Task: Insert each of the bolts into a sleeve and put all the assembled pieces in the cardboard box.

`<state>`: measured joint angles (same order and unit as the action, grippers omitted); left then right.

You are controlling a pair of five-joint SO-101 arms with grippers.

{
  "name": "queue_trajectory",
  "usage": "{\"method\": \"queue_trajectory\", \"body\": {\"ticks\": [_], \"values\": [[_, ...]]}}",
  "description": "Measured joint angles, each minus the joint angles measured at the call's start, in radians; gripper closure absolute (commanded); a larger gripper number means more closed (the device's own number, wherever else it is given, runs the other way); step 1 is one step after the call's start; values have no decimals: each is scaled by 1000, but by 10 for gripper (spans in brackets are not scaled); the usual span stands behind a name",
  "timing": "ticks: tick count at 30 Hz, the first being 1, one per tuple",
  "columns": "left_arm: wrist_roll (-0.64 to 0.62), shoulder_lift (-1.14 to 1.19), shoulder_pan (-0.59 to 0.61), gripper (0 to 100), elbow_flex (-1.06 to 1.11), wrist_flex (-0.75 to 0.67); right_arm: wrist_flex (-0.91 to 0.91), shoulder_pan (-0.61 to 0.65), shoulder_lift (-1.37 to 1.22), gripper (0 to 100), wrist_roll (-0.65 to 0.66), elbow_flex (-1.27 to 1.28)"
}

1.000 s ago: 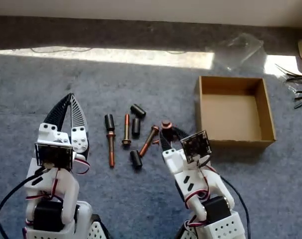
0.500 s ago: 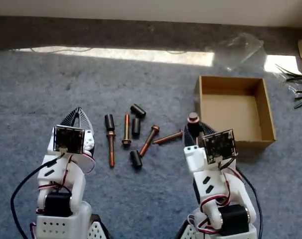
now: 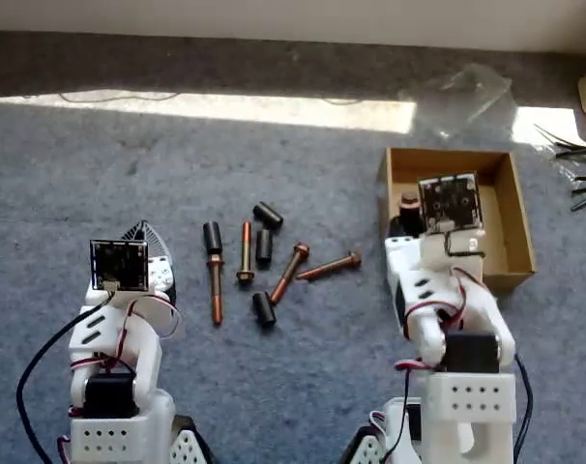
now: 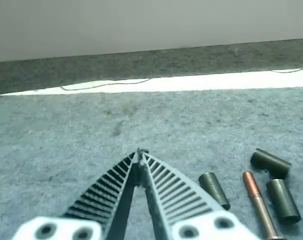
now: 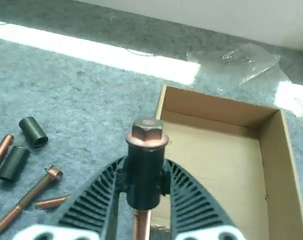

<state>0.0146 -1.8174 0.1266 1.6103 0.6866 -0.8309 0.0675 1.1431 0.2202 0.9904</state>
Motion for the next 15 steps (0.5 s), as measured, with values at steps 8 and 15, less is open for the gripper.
{"method": "queue_trajectory", "body": {"ticks": [8, 15], "values": [[-3, 0, 49, 995, 46, 0, 14, -48, -497, 995, 0, -252], [-3, 0, 49, 995, 48, 0, 14, -92, -881, 995, 0, -465]]}}
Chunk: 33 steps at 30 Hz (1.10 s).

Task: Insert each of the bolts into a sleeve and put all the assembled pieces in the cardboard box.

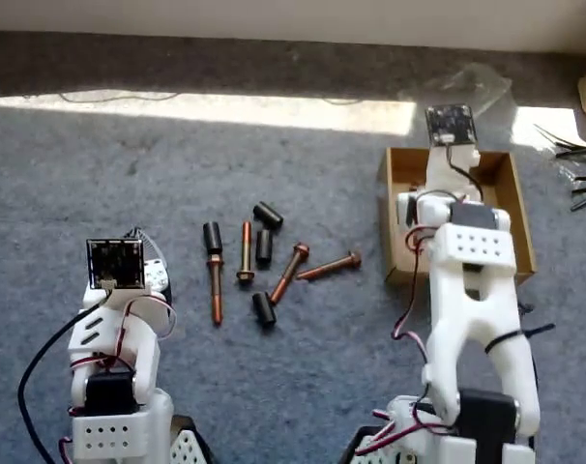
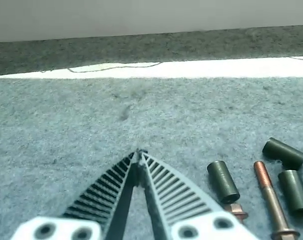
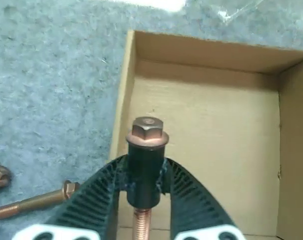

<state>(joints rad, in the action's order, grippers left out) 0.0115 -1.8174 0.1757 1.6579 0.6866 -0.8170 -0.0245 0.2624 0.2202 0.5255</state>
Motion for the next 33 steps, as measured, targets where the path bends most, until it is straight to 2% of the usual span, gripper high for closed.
{"method": "queue_trajectory", "body": {"ticks": [6, 12, 20, 27, 33], "values": [[0, 0, 0, 995, 0, 0, 3, -15, -267, 995, 0, -147], [0, 0, 0, 995, 0, 0, 5, -12, -425, 995, 0, -249], [0, 0, 0, 995, 0, 0, 5, -14, -474, 994, 0, -295], [0, 0, 0, 995, 0, 0, 5, -12, -474, 872, 0, -295], [0, 0, 0, 995, 0, 0, 5, -12, -473, 871, 0, -296]]}}
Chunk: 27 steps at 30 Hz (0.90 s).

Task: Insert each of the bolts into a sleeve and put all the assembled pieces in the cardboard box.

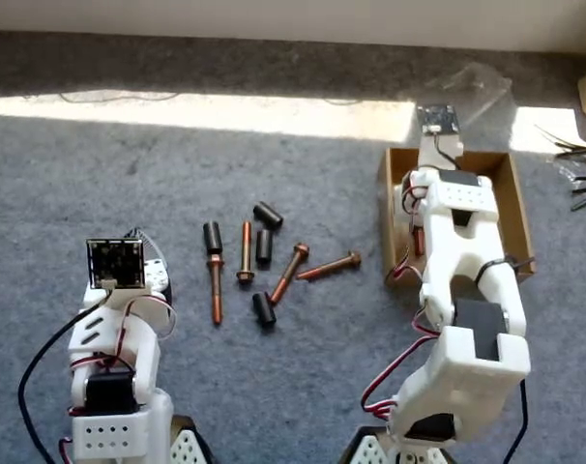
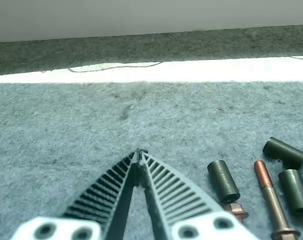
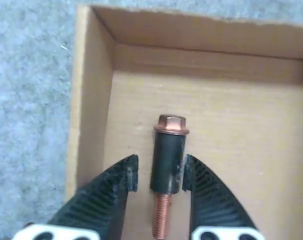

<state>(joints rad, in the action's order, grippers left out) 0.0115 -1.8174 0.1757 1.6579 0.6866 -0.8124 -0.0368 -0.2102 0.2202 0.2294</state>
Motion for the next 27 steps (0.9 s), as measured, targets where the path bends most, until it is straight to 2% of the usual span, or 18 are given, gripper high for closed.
{"method": "queue_trajectory", "body": {"ticks": [9, 15, 21, 27], "values": [[0, 0, 0, 995, 0, 0, 0, 0, 17, 871, 0, -11], [0, 0, 0, 995, 0, 0, 0, 11, 173, 871, 0, -11], [0, 0, 0, 995, 0, 0, -68, 132, 365, 871, 0, -11], [0, 0, 0, 995, 0, 0, -207, 311, 489, 872, 0, -11]]}}
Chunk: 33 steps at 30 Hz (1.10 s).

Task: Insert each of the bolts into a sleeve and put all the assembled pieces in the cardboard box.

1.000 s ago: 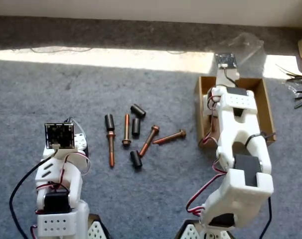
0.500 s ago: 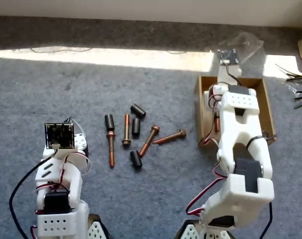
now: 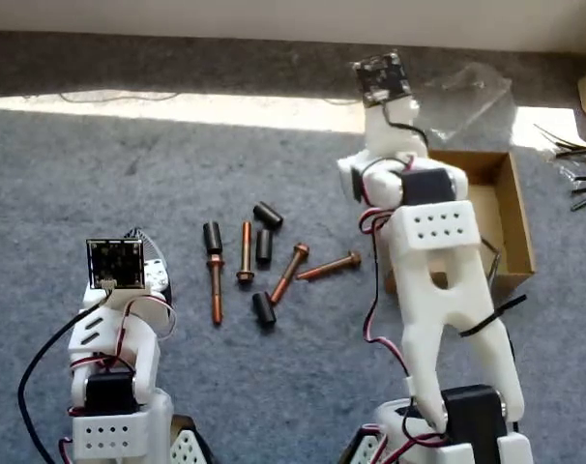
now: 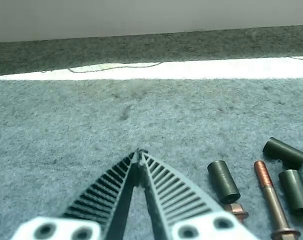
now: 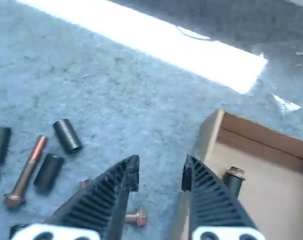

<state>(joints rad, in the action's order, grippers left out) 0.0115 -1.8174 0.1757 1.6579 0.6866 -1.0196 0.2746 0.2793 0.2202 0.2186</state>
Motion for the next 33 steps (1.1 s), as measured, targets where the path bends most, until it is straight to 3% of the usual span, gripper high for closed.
{"method": "queue_trajectory", "body": {"ticks": [5, 15, 22, 33], "values": [[0, 0, 0, 995, 0, 0, -58, 91, 17, 872, 0, 0], [0, 0, 0, 995, 0, 0, -60, 100, 17, 872, -91, 0], [0, 0, 0, 995, 0, 0, -175, 216, -6, 872, -97, -6], [0, 0, 0, 995, 0, 0, -433, 334, -311, 868, -253, -416]]}}
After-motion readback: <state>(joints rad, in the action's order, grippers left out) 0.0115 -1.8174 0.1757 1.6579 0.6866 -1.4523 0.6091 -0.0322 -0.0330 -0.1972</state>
